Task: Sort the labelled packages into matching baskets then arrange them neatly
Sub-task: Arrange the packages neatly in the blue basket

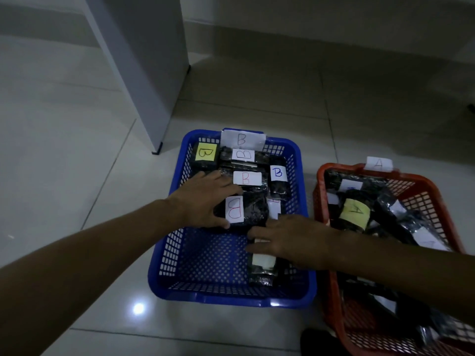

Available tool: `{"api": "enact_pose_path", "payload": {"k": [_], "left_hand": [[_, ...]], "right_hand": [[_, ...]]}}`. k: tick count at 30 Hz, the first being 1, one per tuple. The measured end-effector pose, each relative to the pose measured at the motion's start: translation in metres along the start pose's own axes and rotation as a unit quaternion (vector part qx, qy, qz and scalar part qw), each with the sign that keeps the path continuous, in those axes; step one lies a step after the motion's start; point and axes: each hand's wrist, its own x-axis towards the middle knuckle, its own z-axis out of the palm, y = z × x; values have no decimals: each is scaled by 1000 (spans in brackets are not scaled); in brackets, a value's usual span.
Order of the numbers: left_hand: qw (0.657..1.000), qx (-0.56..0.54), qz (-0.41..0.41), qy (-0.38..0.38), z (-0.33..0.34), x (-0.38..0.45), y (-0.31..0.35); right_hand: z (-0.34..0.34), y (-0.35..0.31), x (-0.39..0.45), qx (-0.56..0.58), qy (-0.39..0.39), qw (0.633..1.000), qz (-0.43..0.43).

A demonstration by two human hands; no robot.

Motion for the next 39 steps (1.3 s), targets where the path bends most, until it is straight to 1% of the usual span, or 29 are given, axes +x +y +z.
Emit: {"api": "enact_pose_path", "payload": {"k": [3,5,6,8,10,12,13,14,16,18,20,23,28,33,37,39], "left_hand": [[1000,-7,1,1,3,-1,-1],[1000,-15,1,9,5,-3,0],[1000,-18,-1,13,5,-2,1],[999,-27,-3,24,6,-1,3],[999,-32,8,33,8,-1,5],[999,-30,18,38,10,-1,7],[999,-26,20,34,11,-1,8],[999,-18,17,28,12,-2,8],[1000,-3,14,9,12,-3,8],[1000,9,25,6,12,-3,9],[999,24,42,9,14,-2,11],[999,25,40,6,19,-2,15],[997,40,30,58,19,-4,15],[998,47,15,48,15,0,15],[997,55,16,58,14,1,13],[997,53,16,55,17,-2,10]], "right_hand": [[-1,-3,0,20,-13,1000,-11],[-7,0,-3,42,4,999,-31],[-9,4,-6,68,34,996,-35],[-16,11,-18,172,104,980,-9],[-22,15,-29,273,200,940,36],[-26,24,-31,304,292,902,93],[-26,32,-28,295,314,892,134],[-28,42,-22,277,320,888,180],[-28,64,-5,215,310,891,251],[-27,81,14,175,286,896,291],[-26,91,30,166,273,895,312],[-29,100,48,176,287,886,318],[-25,101,67,225,285,882,301],[-23,97,61,253,291,881,274],[-25,89,44,281,328,851,297],[-25,83,33,300,313,850,300]]}}
